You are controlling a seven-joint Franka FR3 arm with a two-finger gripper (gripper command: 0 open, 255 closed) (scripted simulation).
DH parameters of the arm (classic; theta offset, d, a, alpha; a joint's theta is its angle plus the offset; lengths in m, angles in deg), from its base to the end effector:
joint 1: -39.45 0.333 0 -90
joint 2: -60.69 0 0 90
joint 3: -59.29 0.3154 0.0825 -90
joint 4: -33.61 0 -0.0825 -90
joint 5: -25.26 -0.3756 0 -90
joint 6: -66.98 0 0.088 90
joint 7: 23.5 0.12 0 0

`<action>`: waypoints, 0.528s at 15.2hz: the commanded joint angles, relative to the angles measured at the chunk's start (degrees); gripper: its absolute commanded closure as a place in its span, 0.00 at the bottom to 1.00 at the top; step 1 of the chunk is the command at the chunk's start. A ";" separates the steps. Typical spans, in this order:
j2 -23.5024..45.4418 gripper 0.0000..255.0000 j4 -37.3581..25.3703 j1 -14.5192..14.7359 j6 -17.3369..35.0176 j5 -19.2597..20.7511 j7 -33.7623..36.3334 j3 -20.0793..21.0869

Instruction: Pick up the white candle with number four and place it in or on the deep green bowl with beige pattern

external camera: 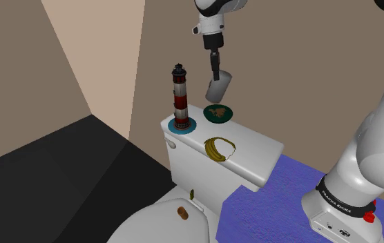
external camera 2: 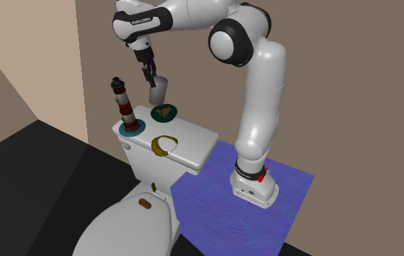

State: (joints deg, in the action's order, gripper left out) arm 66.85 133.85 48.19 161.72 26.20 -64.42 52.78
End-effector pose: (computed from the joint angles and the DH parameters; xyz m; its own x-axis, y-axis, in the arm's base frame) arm 0.5609 0.0221 0.4759 0.7107 0.6826 -0.1705 0.6745 -0.7299 -0.1109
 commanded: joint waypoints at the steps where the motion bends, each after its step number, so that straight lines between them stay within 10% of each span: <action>1: 0.35 1.00 1.08 0.00 1.50 -0.03 0.03 0.01; 8: 1.31 1.00 5.28 -0.02 6.65 -0.13 0.06 0.02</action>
State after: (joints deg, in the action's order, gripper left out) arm 67.96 138.67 48.18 167.64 26.09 -64.34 52.80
